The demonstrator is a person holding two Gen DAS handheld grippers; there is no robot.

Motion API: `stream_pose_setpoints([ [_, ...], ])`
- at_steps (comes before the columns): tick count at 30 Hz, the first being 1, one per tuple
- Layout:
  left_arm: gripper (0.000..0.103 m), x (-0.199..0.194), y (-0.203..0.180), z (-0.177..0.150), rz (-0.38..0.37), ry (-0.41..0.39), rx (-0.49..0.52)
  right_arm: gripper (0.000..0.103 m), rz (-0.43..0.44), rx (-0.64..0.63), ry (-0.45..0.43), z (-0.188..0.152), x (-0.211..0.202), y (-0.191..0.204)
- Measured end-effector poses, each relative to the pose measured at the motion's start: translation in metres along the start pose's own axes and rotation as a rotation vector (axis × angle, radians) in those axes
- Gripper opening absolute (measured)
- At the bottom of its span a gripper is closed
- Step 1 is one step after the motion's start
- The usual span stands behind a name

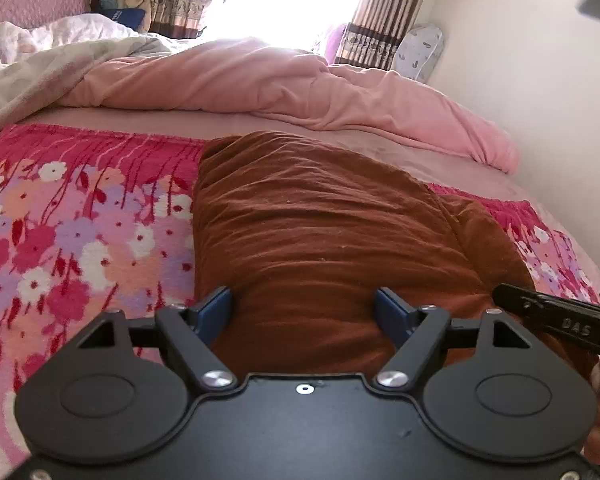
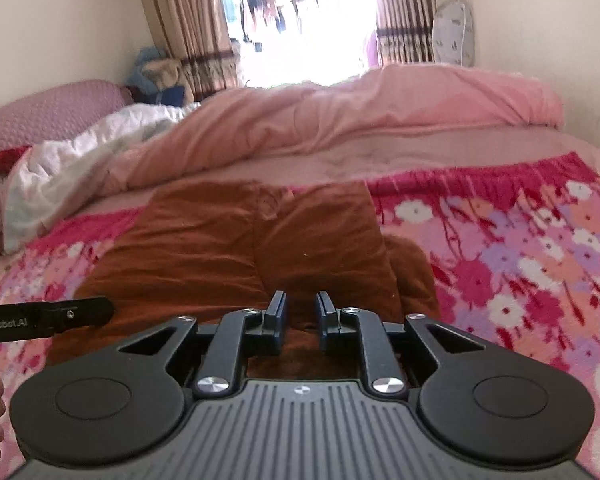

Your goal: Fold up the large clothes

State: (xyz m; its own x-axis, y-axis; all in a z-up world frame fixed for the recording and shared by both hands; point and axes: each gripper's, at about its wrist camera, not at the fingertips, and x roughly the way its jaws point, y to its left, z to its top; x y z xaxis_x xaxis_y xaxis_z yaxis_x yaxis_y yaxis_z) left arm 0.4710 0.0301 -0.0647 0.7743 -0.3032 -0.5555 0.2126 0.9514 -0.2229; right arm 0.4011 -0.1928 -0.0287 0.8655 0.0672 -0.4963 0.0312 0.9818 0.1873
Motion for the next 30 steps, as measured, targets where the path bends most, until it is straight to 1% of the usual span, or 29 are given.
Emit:
stream_pose_setpoints([
  [4,0.086,0.005,0.003,-0.004,0.007,-0.001,-0.007,0.02,0.0,-0.005,0.021,-0.006,0.011,-0.002],
  [6,0.089,0.006,0.004,-0.006,0.007,0.0,-0.015,0.02,0.002,-0.004,0.022,-0.007,0.013,-0.002],
  [11,0.088,-0.005,-0.001,-0.002,0.013,-0.006,-0.023,0.02,0.001,-0.005,0.013,-0.008,0.009,-0.001],
  [13,0.088,-0.015,-0.004,0.001,0.017,-0.015,-0.02,0.023,0.007,-0.002,-0.007,-0.005,0.0,0.0],
  [14,0.089,-0.025,-0.008,0.001,0.018,-0.025,-0.011,0.03,0.014,0.005,-0.022,-0.005,-0.008,0.001],
  [15,0.089,-0.033,-0.011,0.0,0.02,-0.038,0.001,0.042,0.019,0.009,-0.035,-0.004,-0.015,0.001],
  [16,0.093,-0.043,-0.017,-0.002,0.03,-0.058,0.023,0.051,0.02,0.013,-0.053,-0.004,-0.024,0.001],
  [17,0.095,-0.054,-0.023,-0.006,0.047,-0.075,0.047,0.066,0.017,0.013,-0.078,-0.005,-0.036,0.003],
  [18,0.095,-0.065,-0.029,-0.01,0.067,-0.091,0.072,0.076,0.016,0.008,-0.101,-0.006,-0.046,0.004],
  [20,0.096,-0.086,-0.039,-0.023,0.091,-0.116,0.101,0.08,0.011,-0.004,-0.137,-0.012,-0.067,0.006],
  [23,0.097,-0.106,-0.046,-0.045,0.098,-0.126,0.089,0.09,0.011,-0.029,-0.156,-0.028,-0.093,0.01],
  [24,0.097,-0.109,-0.047,-0.052,0.103,-0.127,0.086,0.091,0.006,-0.035,-0.159,-0.033,-0.098,0.011],
  [27,0.098,-0.107,-0.05,-0.073,0.112,-0.097,0.082,0.096,-0.028,-0.062,-0.156,-0.051,-0.105,0.014],
  [30,0.098,-0.094,-0.05,-0.084,0.111,-0.059,0.085,0.096,-0.063,-0.101,-0.139,-0.063,-0.097,0.017],
])
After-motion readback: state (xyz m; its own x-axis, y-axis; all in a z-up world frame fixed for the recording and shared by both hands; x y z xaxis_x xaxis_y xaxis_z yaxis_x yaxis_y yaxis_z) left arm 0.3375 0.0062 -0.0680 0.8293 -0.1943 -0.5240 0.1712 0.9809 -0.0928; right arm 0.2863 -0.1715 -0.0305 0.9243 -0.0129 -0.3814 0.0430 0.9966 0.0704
